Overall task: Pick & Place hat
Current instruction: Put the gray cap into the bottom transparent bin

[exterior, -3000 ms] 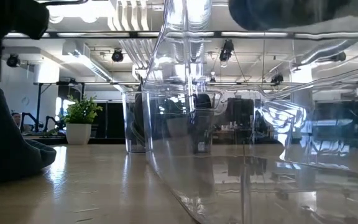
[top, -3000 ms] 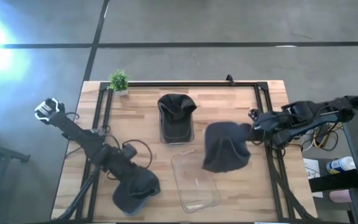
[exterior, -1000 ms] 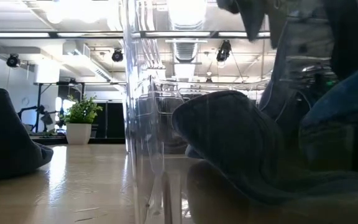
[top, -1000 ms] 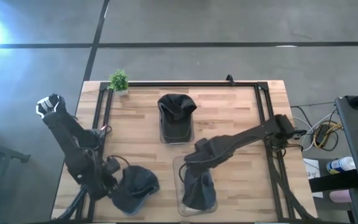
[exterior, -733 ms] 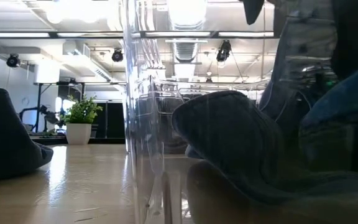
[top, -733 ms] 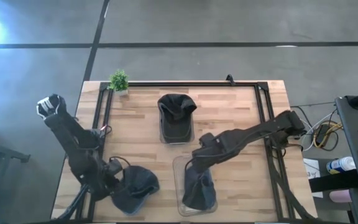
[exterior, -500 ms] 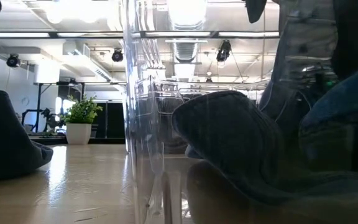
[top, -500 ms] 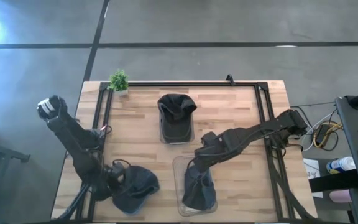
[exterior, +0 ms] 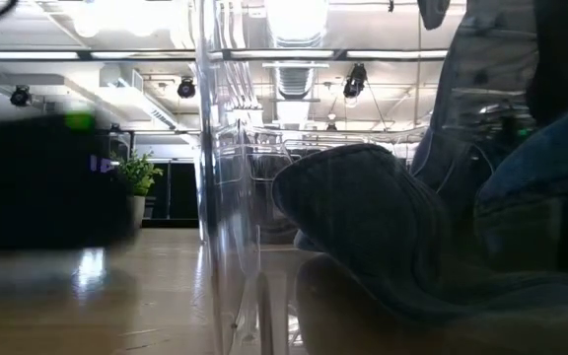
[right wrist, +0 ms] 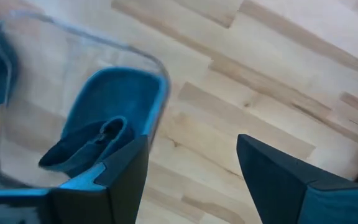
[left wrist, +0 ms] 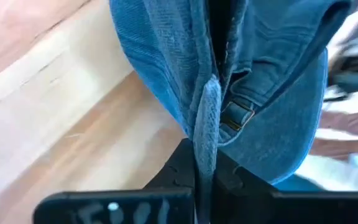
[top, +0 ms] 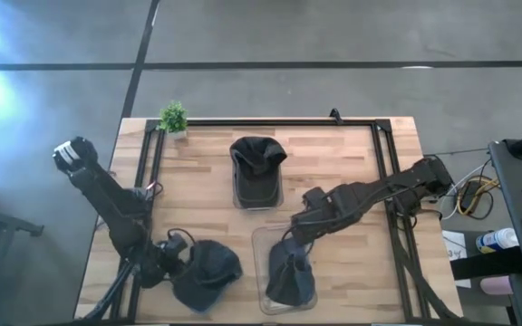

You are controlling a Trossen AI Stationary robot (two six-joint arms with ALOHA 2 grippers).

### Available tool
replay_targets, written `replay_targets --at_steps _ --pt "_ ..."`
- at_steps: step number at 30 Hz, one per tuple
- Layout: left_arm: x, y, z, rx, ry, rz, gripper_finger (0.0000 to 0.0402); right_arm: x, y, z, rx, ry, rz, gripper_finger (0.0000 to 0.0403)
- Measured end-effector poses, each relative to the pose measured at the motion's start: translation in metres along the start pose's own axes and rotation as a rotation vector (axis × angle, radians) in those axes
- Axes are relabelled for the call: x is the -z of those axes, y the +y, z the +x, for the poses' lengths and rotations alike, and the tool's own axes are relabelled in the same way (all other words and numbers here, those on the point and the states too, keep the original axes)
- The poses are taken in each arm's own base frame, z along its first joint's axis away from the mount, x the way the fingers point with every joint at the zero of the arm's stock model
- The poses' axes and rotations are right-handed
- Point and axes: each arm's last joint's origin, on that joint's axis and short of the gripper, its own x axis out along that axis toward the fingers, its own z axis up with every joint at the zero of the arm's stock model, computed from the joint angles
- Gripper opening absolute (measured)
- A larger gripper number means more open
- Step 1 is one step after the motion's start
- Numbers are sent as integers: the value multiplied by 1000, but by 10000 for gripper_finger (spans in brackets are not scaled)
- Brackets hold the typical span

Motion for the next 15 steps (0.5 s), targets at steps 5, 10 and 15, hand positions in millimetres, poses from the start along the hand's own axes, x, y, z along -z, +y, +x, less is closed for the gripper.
replay_targets --at_steps 5,10,15 --pt "-11 -32 -52 211 -126 -53 6 1 -9 -11 -3 -70 36 233" --pt "-33 -73 -106 524 -497 -46 6 1 -17 -20 -2 -136 3 233" --pt "-71 -98 -73 551 -605 -72 6 -2 -27 -31 -24 -168 -50 233"
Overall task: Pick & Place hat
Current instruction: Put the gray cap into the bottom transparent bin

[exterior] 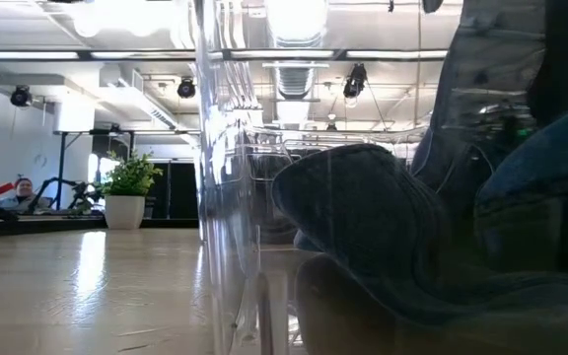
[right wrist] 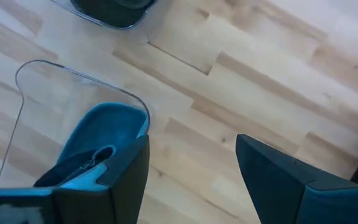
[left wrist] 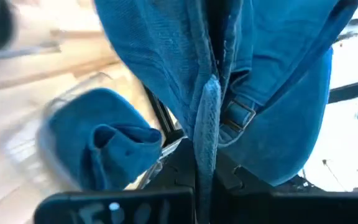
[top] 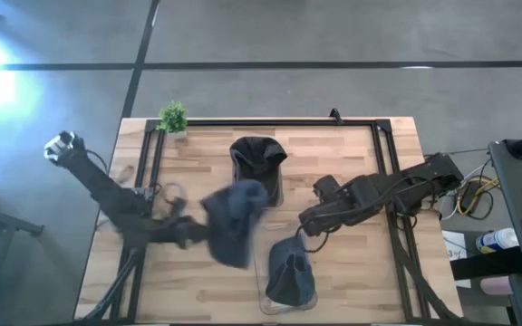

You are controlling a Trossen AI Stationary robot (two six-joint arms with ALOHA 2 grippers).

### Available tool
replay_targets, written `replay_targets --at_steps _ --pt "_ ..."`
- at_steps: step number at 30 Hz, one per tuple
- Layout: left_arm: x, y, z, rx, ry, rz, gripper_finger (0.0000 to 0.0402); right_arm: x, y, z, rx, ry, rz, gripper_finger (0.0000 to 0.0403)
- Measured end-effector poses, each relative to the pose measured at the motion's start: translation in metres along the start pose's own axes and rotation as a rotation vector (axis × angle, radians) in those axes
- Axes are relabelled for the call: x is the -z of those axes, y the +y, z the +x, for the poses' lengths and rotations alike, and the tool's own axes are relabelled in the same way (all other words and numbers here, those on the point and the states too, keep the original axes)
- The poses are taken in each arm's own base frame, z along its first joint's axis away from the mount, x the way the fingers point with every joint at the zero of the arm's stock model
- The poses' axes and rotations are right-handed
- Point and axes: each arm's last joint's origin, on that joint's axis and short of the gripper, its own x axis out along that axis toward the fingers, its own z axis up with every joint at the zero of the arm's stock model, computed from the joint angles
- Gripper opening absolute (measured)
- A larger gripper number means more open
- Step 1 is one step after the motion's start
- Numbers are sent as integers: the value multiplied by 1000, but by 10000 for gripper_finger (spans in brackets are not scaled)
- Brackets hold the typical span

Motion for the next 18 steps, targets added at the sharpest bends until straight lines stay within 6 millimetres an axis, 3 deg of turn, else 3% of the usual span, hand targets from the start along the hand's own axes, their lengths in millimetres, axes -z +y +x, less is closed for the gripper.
replay_targets --at_steps 6,12,15,18 --pt "19 2 71 85 -12 36 6 0 -23 -21 -24 -47 -1 233" --pt "63 26 115 -69 32 59 6 1 -53 -39 -78 -85 20 233" --pt "74 22 134 -88 23 58 6 3 -65 -39 -79 -85 33 233" --pt "87 33 155 -156 14 73 6 7 -73 -35 -68 -69 26 233"
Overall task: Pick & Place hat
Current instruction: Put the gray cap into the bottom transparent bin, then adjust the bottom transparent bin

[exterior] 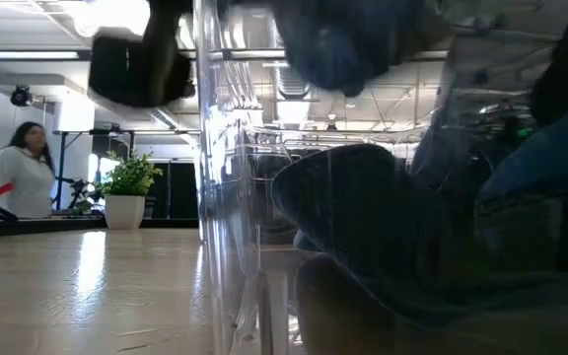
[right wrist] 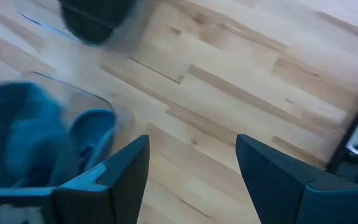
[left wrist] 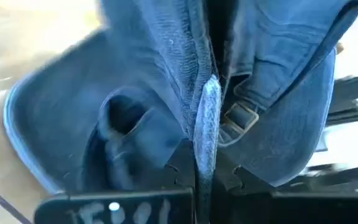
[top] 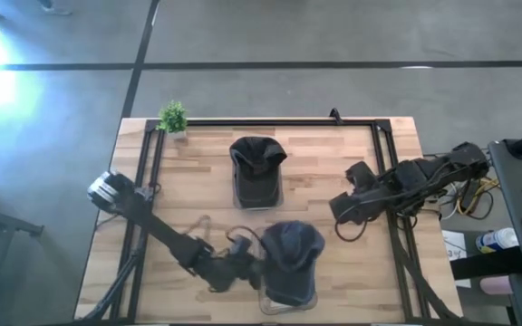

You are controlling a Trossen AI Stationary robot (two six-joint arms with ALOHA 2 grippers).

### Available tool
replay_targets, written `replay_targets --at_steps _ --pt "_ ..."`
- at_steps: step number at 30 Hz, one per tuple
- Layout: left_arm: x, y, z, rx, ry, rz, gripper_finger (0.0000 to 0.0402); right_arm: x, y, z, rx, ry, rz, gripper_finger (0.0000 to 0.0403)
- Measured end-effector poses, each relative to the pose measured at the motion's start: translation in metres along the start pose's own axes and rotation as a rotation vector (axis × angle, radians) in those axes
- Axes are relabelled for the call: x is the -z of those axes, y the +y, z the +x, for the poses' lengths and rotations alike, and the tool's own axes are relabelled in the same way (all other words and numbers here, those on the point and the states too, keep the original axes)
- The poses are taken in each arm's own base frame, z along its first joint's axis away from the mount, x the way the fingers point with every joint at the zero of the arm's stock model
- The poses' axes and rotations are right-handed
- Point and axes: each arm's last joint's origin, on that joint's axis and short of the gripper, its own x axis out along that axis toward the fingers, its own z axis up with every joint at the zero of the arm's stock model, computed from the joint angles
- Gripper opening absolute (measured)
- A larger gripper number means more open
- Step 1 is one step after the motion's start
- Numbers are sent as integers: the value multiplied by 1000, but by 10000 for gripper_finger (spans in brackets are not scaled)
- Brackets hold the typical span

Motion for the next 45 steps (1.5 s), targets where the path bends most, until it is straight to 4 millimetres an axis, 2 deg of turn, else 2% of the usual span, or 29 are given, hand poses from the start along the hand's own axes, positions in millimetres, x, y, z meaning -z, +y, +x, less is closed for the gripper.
replay_targets --at_steps 3,5,9,14,17,19,24,28,31,33,34,37,40,43,45 --pt "11 8 21 -80 27 46 8 4 -1 6 19 13 -15 233" --pt "14 5 26 -163 45 52 13 6 0 11 36 32 -36 233" --pt "19 15 31 -367 66 130 17 8 4 17 58 40 -88 233" --pt "7 21 37 -471 204 180 41 9 8 21 72 43 -143 233" --pt "-1 25 43 -492 278 183 73 9 10 23 71 44 -157 233" --pt "-8 19 40 -479 304 210 99 9 11 23 70 43 -155 233" --pt "-31 -1 12 -500 335 307 158 9 11 23 65 42 -151 233" --pt "-49 -9 -18 -554 410 326 182 9 11 24 55 41 -163 233" --pt "-59 -26 -48 -489 420 380 185 10 12 25 46 41 -187 233" --pt "-63 -42 -76 -405 360 410 185 13 15 26 12 36 -236 233" --pt "-64 -44 -88 -392 334 413 185 15 17 27 -16 30 -261 233" --pt "-54 -24 -112 -465 370 417 185 22 23 33 -134 27 -315 233" --pt "-32 3 -124 -467 418 366 185 36 25 50 -227 88 -335 233" --pt "-9 28 -127 -407 451 305 185 58 26 80 -279 193 -298 233" --pt "4 48 -120 -373 456 264 185 73 30 102 -347 250 -264 233"
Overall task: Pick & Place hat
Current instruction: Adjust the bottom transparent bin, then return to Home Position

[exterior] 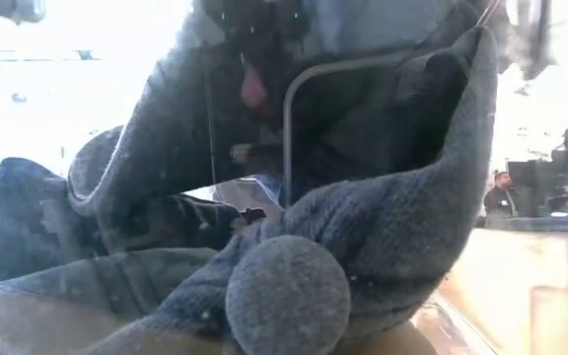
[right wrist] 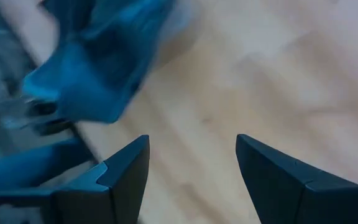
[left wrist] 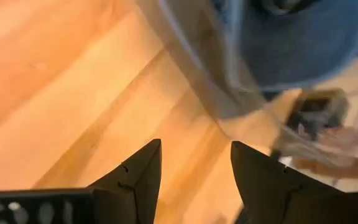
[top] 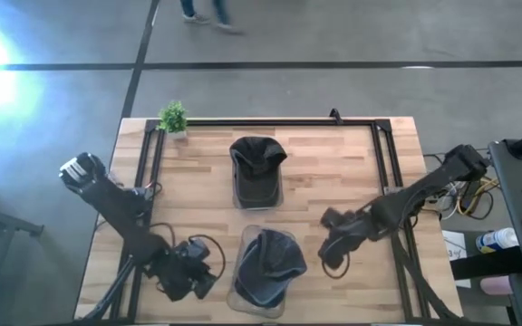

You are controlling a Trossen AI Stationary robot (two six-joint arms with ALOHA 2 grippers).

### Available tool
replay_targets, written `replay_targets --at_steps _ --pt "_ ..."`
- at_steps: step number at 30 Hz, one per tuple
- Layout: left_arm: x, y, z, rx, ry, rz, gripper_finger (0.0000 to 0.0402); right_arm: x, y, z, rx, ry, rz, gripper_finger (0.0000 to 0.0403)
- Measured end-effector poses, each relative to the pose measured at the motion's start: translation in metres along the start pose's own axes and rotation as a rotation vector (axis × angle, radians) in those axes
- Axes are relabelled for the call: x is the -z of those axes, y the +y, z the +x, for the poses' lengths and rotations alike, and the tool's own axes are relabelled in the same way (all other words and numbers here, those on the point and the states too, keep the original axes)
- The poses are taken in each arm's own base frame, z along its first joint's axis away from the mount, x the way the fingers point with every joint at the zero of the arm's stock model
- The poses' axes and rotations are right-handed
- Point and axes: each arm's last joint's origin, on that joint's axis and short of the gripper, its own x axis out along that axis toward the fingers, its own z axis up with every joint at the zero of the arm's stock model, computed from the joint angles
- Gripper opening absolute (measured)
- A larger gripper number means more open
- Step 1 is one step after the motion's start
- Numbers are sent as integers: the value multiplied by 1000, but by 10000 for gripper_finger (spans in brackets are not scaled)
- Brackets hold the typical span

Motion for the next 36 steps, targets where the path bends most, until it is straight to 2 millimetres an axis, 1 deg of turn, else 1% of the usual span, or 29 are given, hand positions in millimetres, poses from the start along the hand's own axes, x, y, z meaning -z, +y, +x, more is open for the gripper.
replay_targets --at_steps 2,4,6,9,13,15,17,19,22,24,26,29,32,34,36 --pt "6 4 14 81 -5 -52 185 7 -1 22 -73 35 29 233" --pt "9 3 23 159 -7 -87 185 10 -1 40 -122 49 52 233" --pt "11 6 36 142 -10 -71 185 10 0 55 -159 40 55 233" --pt "9 8 52 103 -24 -45 185 6 3 73 -161 29 30 233" --pt "2 3 72 88 -45 -26 185 -3 5 94 -100 22 -11 233" --pt "-4 -4 81 121 -53 -16 185 -11 5 102 -76 13 -32 233" --pt "-12 -11 87 136 -49 8 185 -18 4 108 -51 1 -50 233" --pt "-16 -17 90 140 -34 45 185 -25 4 108 -26 -36 -61 233" --pt "-22 -19 89 98 -39 72 185 -33 0 101 32 -64 -72 233" --pt "-25 -19 84 67 -51 88 185 -34 -3 89 85 -64 -86 233" --pt "-27 -16 74 30 -44 107 185 -32 -8 75 140 -52 -108 233" --pt "-29 -12 52 0 -32 129 185 -27 -12 52 146 -56 -129 233" --pt "-33 -12 24 14 -24 142 185 -19 -12 27 79 -86 -163 233" --pt "-36 -14 2 58 -62 140 185 -9 -12 8 26 -137 -197 233" --pt "-37 -16 -21 108 -129 132 185 1 -10 -14 -26 -228 -243 233"
